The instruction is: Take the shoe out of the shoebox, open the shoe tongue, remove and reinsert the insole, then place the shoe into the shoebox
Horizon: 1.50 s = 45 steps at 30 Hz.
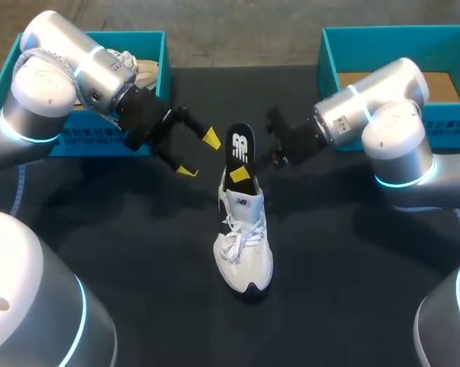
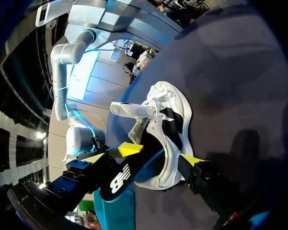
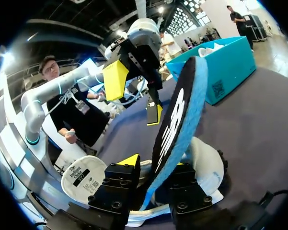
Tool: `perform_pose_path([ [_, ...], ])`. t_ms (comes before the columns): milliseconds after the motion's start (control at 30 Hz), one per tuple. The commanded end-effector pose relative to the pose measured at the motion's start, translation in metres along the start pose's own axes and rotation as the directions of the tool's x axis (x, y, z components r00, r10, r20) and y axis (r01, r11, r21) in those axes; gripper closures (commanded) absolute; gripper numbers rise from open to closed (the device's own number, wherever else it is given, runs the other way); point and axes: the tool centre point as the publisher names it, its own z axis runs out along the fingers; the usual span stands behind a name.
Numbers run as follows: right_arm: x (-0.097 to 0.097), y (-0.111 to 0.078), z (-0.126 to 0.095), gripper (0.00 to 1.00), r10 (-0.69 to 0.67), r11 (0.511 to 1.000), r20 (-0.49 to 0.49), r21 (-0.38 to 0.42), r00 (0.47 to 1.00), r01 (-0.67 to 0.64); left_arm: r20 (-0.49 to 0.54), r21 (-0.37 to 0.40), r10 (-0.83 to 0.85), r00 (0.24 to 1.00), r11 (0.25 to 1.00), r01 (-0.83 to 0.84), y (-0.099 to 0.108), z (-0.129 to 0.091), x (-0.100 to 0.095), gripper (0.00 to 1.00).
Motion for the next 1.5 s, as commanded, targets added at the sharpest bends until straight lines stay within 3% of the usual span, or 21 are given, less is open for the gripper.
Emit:
perform_pose_path([
  [33,-0.005,0.007,-0.006,0.74,0.002,1.0,-0.003,0.028,1.0,-0.002,-0.003,0.0,0.002,1.0,1.0,-0.002,0.0,-0.001,0.0,0.0],
  [167,-0.01,0.007,-0.011,0.76,0.01,1.0,0.007,0.005,1.0,-0.01,-0.002,0.001,0.002,1.0,1.0,-0.002,-0.001,-0.001,-0.001,0.0],
  [233,-0.012,0.008,-0.011,0.87,0.009,1.0,0.01,0.002,1.0,-0.009,-0.003,0.003,0.0,1.0,1.0,0.0,-0.001,0.0,0.0,0.0],
  [267,-0.013,0.009,-0.01,1.0,0.008,1.0,0.01,0.001,1.0,-0.008,-0.004,0.005,0.0,1.0,1.0,0.0,-0.002,0.0,0.0,0.0],
  [533,-0.013,0.006,-0.007,1.0,0.008,1.0,-0.029,0.011,1.0,-0.008,-0.004,0.007,0.001,1.0,1.0,-0.001,-0.002,0.001,-0.002,0.0],
  [1000,0.0,-0.013,0.01,1.0,0.072,0.992,-0.128,0.116,0.989,-0.057,0.0,0.011,0.002,1.0,1.0,-0.002,-0.004,0.004,-0.001,0.0],
  [1200,0.004,-0.018,0.015,1.0,0.088,0.989,-0.128,0.13,0.988,-0.071,0.003,0.012,-0.002,1.0,1.0,0.002,-0.005,0.005,0.0,0.0],
  [1233,0.005,-0.017,0.013,0.99,0.085,0.99,-0.119,0.122,0.989,-0.07,0.003,0.012,-0.002,1.0,1.0,0.002,-0.005,0.005,0.0,0.0],
  [1333,0.007,-0.014,0.009,0.8,0.074,0.992,-0.093,0.104,0.993,-0.064,0.003,0.015,0.0,1.0,1.0,0.0,-0.005,0.006,0.0,0.0],
  [1500,0.009,-0.007,0.003,0.77,0.059,0.995,-0.067,0.089,0.996,-0.053,0.004,0.02,0.003,1.0,1.0,-0.003,-0.005,0.007,-0.001,0.0],
])
